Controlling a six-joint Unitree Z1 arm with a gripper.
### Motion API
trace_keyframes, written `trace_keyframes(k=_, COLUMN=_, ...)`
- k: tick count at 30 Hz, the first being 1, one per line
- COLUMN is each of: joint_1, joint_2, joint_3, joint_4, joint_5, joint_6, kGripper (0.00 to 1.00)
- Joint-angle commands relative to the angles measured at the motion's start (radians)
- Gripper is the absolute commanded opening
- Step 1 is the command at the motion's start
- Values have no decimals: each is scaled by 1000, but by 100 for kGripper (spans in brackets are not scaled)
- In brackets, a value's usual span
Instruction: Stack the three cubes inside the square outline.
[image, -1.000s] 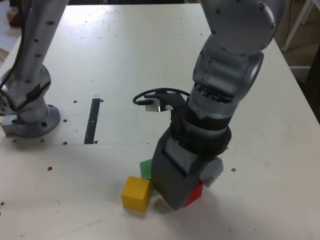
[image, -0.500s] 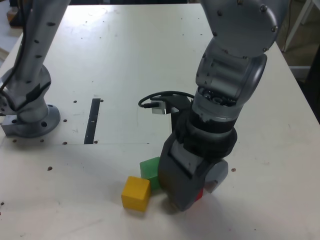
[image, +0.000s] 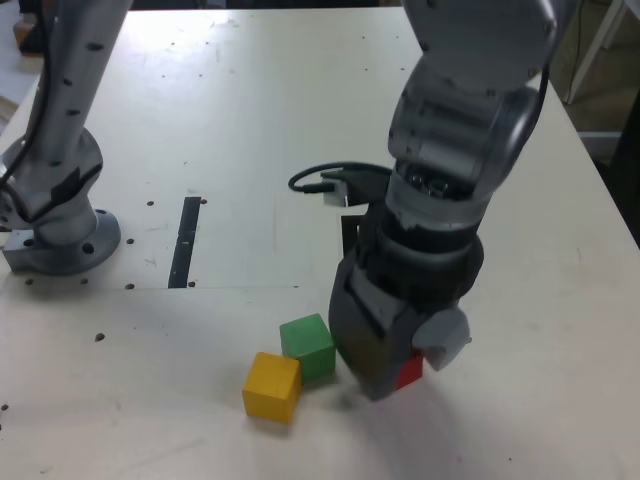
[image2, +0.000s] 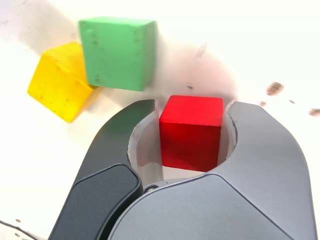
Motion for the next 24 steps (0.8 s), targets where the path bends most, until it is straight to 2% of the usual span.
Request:
trace_keyframes(k=1, joint_1=-1, joint_2=-33, joint_3=-7, joint_4=9, joint_5=23, joint_6=19, kGripper=32)
trace_keyframes(k=4, joint_1=4, joint_2=-56, joint_3=-9, joint_4=18, joint_5=52, joint_6=64, kGripper=31)
trace_keyframes(k=8, joint_1=29, joint_2=-75, joint_3=-12, joint_4=44, joint_5=77, joint_6=221, kGripper=31)
trace_keyframes(k=11, joint_1=49, joint_2=-91, joint_3=-12, joint_4=97, joint_5=92, joint_6=355, kGripper=31)
trace_keyframes(k=16, joint_1=79, joint_2=-149, joint_3=49, joint_4=157, joint_5=167, joint_6=510, kGripper=31)
trace_keyframes(k=20, joint_1=105, joint_2=-193, joint_3=133, joint_4=114, joint_5=217, joint_6=588, kGripper=31)
trace_keyframes(k=24, joint_1=150, joint_2=-232, joint_3=240, joint_4=21, joint_5=222, joint_6=650, kGripper=31)
